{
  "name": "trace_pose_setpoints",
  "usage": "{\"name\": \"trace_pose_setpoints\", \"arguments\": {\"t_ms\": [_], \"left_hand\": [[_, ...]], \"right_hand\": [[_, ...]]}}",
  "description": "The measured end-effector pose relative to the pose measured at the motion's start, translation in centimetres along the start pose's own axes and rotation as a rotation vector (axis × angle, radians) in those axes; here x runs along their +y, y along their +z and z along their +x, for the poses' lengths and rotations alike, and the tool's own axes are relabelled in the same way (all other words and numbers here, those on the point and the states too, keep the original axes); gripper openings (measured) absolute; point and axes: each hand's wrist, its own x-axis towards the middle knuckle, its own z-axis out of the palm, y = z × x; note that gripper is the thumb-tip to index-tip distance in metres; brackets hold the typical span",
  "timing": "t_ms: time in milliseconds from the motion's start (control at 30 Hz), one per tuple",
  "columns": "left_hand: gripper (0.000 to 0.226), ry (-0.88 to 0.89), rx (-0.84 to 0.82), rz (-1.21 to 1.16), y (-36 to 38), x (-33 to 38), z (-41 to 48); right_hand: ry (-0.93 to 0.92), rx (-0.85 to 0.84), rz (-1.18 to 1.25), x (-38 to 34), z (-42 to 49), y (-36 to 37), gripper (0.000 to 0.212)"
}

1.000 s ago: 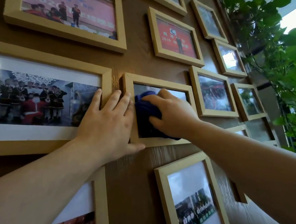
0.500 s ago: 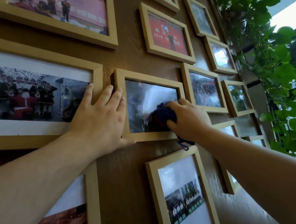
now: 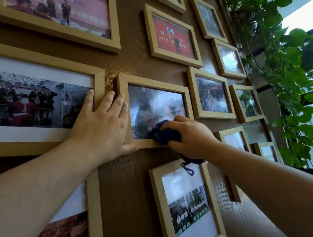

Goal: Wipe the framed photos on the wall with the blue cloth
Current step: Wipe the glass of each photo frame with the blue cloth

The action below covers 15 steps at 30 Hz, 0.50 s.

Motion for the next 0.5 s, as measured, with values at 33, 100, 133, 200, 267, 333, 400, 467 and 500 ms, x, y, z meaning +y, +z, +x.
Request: {"name": "trace_pose_setpoints", "arguments": {"t_ms": [33, 100, 133, 200, 267, 333, 400, 467, 500], "left_hand": [[0.113, -0.001, -0.004, 0.013, 0.0, 0.1, -0.1], [0.110, -0.006, -0.003, 0.031, -0.1, 0.2, -0.2], [0.107, -0.002, 0.002, 0.034, -0.3, 0.4, -0.3], [0.097, 0.042, 0.032, 0.031, -0.5, 1.1, -0.9], [0.085, 0.118, 0.079, -0.016, -0.7, 2.1, -1.7], [0.078, 0.204, 0.113, -0.088, -0.7, 3.4, -2.7], [0.076, 0.287, 0.117, -0.120, -0.5, 4.7, -3.5], [0.078, 0.343, 0.081, -0.152, -0.1, 6.0, -4.4], [0.079, 0.361, 0.053, -0.174, 0.2, 6.7, -4.8]], "right_hand": [[0.044, -0.003, -0.017, 0.8, -0.5, 0.0, 0.040], [0.115, -0.005, -0.068, 2.4, -1.5, -0.1, 0.041], [0.146, 0.001, -0.085, 3.0, -2.1, -0.2, 0.042], [0.197, 0.043, -0.072, 3.9, -3.6, -0.3, 0.044], [0.236, 0.101, -0.024, 4.1, -5.3, -0.1, 0.044], [0.272, 0.126, -0.017, 3.9, -7.1, 0.3, 0.043], [0.316, 0.120, -0.014, 3.5, -8.9, 0.9, 0.044], [0.360, 0.104, -0.010, 3.2, -10.8, 1.7, 0.044], [0.380, 0.090, -0.004, 3.1, -11.6, 2.2, 0.044]]}}
